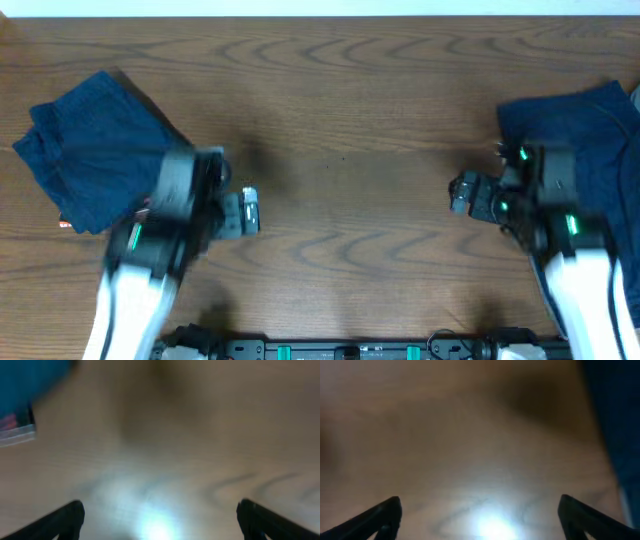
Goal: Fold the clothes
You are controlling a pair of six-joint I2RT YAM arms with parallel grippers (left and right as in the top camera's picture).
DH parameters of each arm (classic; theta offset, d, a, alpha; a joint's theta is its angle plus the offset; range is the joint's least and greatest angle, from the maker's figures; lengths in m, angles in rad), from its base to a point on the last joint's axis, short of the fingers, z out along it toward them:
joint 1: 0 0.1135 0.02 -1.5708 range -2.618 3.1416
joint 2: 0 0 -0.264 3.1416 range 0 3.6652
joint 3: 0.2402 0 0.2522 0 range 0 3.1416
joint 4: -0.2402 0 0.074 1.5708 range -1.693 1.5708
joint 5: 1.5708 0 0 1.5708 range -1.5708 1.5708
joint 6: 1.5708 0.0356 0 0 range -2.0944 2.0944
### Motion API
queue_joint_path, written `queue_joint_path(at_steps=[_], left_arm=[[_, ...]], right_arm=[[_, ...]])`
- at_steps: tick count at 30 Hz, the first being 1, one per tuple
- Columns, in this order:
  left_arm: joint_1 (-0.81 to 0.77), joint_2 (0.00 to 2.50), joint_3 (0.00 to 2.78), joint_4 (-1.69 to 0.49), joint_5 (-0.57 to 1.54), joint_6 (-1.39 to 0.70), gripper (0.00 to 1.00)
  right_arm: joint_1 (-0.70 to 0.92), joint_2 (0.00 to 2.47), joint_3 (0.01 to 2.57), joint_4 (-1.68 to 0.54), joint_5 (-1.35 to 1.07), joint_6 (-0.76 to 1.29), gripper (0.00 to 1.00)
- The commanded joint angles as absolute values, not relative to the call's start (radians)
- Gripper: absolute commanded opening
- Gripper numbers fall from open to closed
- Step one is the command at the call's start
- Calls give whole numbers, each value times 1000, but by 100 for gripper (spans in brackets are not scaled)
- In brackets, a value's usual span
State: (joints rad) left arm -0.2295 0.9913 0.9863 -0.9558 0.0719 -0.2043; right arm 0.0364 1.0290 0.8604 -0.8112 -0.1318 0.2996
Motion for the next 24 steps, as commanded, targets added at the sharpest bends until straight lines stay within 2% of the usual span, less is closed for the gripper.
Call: queue_joint_path(at_steps=[1, 4, 11, 24], left_arm=[[-294, 702, 868, -866, 36, -176, 98], [-309, 498, 792, -748, 14, -177, 98], [-309, 210, 783, -767, 14, -177, 98], [-309, 156, 783, -772, 14, -177, 98]], right_arm=[[78, 791, 749, -767, -28, 319, 99], [86, 591, 669, -714, 57, 317, 99], [86, 350, 641, -871, 105, 318, 99], [85, 323, 641, -1120, 105, 318, 99]])
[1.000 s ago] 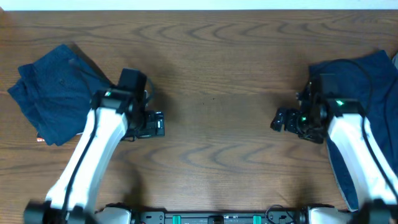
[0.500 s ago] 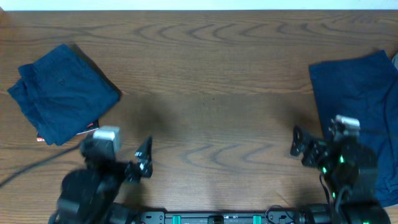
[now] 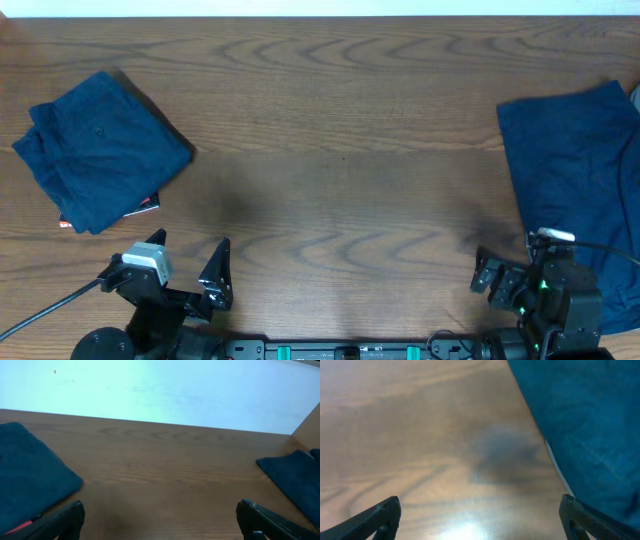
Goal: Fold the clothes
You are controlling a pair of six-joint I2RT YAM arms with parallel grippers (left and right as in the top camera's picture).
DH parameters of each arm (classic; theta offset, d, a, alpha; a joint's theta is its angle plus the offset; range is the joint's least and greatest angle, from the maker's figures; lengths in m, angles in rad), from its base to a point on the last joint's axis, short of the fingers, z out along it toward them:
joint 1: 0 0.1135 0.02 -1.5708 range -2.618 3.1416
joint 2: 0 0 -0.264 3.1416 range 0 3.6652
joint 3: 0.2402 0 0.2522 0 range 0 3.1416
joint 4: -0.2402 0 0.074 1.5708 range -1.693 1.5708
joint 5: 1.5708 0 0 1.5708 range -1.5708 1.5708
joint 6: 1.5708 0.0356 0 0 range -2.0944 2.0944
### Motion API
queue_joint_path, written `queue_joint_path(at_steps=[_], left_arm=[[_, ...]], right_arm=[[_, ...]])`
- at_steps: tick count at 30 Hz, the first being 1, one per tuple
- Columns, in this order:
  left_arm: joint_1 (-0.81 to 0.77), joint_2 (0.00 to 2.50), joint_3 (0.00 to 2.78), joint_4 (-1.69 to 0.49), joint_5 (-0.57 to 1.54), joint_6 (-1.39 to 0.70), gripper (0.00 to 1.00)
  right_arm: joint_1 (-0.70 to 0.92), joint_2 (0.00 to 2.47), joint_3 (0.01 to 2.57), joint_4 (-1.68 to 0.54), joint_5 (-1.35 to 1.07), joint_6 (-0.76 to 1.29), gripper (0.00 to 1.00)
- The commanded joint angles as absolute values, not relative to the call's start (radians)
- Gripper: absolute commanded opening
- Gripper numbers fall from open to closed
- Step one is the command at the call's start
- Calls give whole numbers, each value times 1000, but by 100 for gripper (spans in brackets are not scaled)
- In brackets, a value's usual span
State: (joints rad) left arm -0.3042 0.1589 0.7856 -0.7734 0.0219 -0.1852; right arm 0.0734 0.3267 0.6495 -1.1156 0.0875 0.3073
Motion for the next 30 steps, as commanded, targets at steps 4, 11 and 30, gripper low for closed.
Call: queue_joint_path(at_steps=[4, 11, 30], left_arm=[[-309, 156, 783, -792, 14, -177, 98], [-309, 156, 783, -899, 14, -177, 98], [-309, 156, 783, -1138, 14, -177, 98]], right_arm=[[85, 323, 641, -1119, 105, 318, 99], [85, 316, 641, -1119, 105, 318, 99], [27, 6, 492, -788, 51, 151, 99]])
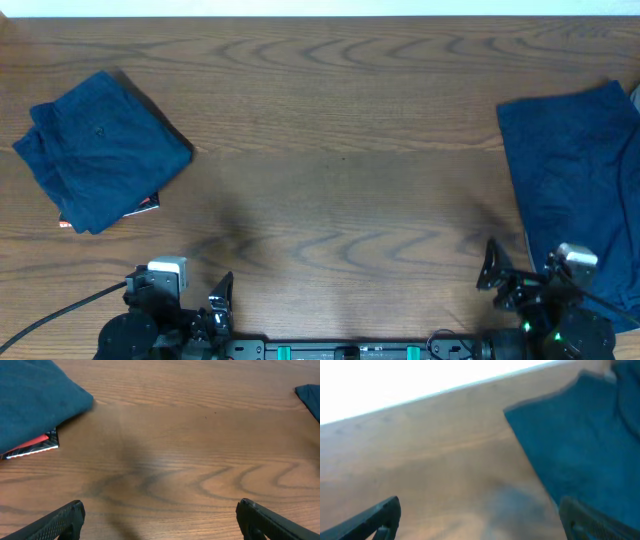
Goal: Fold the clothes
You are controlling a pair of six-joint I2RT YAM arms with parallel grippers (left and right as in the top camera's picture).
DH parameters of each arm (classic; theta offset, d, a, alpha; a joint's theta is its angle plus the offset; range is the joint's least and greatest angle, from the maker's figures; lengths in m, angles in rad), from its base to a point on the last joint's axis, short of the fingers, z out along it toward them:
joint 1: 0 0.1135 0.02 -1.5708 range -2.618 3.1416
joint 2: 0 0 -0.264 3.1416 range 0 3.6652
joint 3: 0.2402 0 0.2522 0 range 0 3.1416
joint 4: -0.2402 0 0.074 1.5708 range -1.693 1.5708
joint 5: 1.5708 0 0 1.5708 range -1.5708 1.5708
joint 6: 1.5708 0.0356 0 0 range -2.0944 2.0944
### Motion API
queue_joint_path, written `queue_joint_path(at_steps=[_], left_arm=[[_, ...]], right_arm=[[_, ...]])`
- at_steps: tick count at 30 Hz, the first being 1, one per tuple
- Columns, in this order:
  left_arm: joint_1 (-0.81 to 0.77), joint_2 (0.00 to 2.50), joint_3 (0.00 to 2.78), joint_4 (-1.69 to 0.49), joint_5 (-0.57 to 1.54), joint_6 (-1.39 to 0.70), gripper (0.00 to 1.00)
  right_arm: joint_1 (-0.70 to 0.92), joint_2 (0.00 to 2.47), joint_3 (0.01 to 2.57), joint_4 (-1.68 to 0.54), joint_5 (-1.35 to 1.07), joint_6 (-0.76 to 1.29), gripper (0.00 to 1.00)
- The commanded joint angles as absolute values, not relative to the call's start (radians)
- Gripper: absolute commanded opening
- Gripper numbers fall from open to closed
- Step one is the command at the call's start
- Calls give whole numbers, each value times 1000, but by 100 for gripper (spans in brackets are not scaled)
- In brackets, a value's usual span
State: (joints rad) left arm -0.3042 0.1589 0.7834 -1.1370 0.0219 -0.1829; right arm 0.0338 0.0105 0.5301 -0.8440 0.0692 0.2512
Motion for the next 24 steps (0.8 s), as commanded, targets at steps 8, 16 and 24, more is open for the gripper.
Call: queue_joint_path(at_steps=[8, 16, 24], left_arm=[[-309, 156, 783, -1138, 14, -177, 98], [-309, 156, 783, -1138, 14, -177, 98], [-309, 156, 783, -1138, 14, -177, 98]], right_arm=[[25, 6, 222, -347, 38, 116, 99], [26, 4, 4, -36, -15, 104, 99], [27, 5, 6, -72, -26, 96, 99]])
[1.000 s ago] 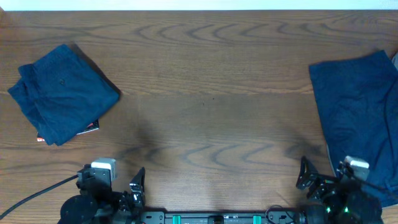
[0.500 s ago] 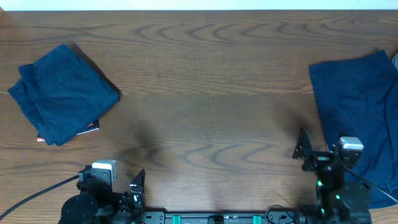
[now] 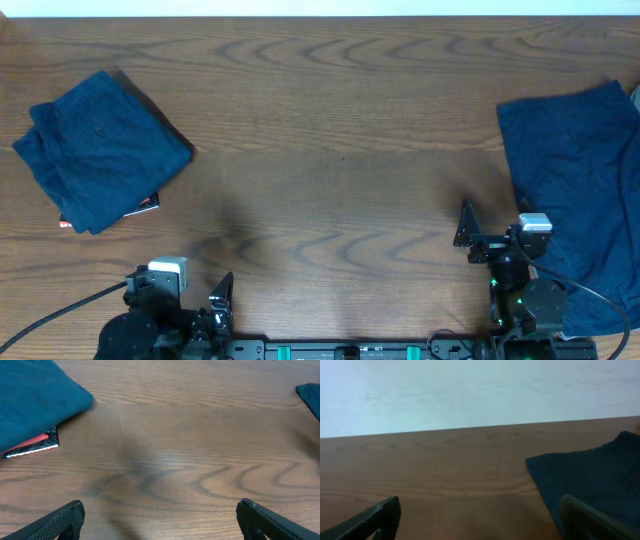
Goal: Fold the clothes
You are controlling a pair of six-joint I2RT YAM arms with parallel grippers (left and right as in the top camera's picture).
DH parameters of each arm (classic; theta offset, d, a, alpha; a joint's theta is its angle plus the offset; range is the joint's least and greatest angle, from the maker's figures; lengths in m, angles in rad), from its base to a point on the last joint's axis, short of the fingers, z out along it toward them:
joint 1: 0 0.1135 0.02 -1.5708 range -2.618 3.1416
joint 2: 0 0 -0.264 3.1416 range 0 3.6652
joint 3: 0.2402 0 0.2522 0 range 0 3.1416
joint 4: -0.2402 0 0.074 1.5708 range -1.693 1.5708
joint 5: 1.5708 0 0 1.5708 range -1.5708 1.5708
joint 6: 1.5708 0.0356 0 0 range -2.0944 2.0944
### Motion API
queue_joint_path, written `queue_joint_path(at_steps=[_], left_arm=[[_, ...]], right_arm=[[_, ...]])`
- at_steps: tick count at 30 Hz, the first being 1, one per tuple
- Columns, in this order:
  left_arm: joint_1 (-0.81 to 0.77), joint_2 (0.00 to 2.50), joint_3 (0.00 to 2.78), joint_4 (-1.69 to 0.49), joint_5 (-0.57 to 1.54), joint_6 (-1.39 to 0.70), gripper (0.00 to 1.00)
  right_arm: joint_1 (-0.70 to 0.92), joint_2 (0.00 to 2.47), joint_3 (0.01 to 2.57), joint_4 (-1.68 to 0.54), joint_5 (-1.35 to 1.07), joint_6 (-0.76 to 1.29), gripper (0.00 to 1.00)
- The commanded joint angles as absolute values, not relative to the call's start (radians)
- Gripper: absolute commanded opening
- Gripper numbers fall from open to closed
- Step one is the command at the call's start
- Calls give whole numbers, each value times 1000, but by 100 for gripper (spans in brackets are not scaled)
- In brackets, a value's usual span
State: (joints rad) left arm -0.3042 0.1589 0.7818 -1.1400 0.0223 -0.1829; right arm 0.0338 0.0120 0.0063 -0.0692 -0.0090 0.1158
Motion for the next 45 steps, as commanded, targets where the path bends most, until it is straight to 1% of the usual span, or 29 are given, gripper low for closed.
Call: queue_joint_path(at_steps=[1, 32, 36, 40, 45], left_arm=[[-309, 156, 783, -1138, 14, -177, 98], [-299, 150, 783, -1138, 14, -176, 98], [-196, 149, 779, -1129, 2, -168, 98], [-80, 132, 738, -1043, -18, -122, 98], [-23, 62, 606, -931, -20, -36, 98]], right_arm=[[27, 5, 6, -72, -26, 96, 99], [27, 5, 6, -72, -26, 96, 99], [27, 5, 6, -72, -26, 96, 99], [27, 5, 6, -72, -26, 96, 99], [27, 5, 6, -72, -26, 96, 99]])
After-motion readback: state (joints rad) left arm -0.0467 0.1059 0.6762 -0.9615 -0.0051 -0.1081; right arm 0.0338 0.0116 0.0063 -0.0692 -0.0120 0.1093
